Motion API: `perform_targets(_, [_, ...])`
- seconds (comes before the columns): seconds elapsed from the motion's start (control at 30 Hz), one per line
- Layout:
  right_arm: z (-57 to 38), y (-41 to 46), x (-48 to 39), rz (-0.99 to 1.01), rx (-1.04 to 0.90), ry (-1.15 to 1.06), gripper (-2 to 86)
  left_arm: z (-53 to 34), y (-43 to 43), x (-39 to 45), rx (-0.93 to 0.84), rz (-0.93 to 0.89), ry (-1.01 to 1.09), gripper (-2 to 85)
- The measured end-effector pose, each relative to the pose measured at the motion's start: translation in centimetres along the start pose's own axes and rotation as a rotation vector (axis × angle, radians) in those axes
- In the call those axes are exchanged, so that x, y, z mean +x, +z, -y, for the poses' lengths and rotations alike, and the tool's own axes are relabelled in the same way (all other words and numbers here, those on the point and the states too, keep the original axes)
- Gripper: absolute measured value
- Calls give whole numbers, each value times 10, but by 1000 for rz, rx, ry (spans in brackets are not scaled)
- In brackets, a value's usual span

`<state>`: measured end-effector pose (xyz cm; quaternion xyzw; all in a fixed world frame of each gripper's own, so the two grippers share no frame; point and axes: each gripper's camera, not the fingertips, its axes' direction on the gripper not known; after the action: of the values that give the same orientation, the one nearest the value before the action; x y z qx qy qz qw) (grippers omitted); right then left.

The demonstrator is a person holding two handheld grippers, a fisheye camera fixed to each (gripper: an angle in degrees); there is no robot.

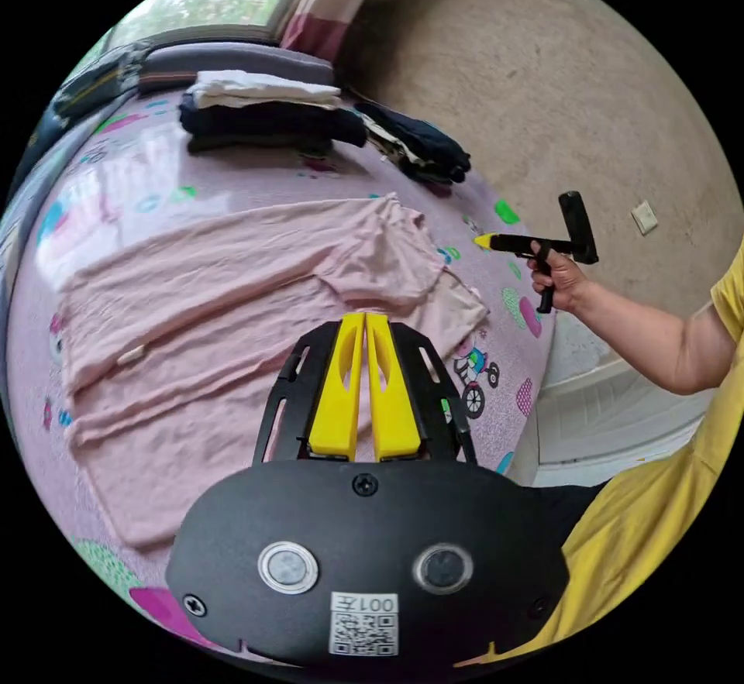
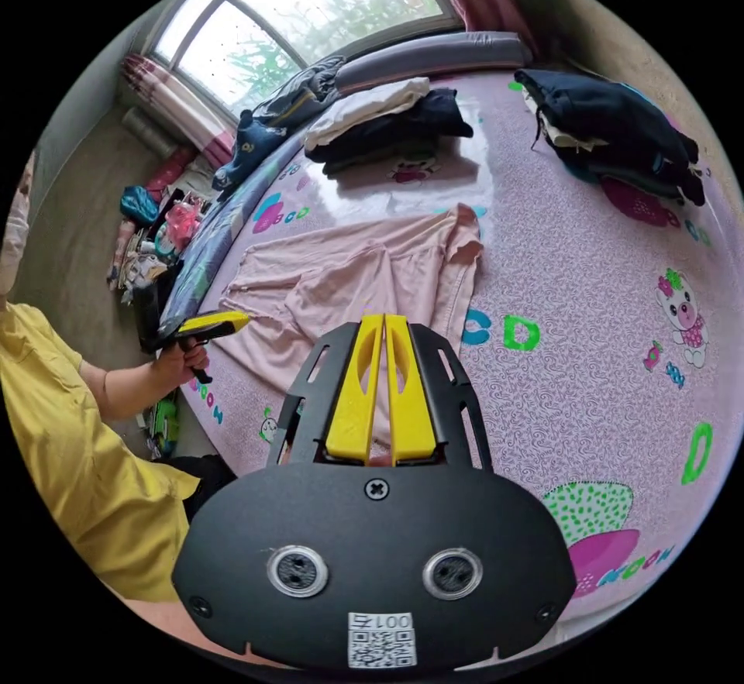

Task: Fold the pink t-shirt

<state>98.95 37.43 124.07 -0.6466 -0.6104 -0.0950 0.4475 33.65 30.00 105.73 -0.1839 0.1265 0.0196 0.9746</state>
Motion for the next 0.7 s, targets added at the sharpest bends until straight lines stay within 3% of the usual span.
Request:
perform_targets(0.17, [8, 47, -5, 73, -100, -123, 4, 35, 55, 29, -95, 13, 122, -12])
perform_targets(0.3, [20, 74, -3, 60, -178, -169, 4, 46, 81, 16, -170, 65, 25, -12])
perform_targets(0.5, [25, 85, 15, 29, -215, -93, 4, 41, 79, -4, -126, 20, -123, -13])
perform_targets(0.7, [22, 58, 29, 36, -91, -34, 4, 33, 44, -10, -25, 85, -173, -12])
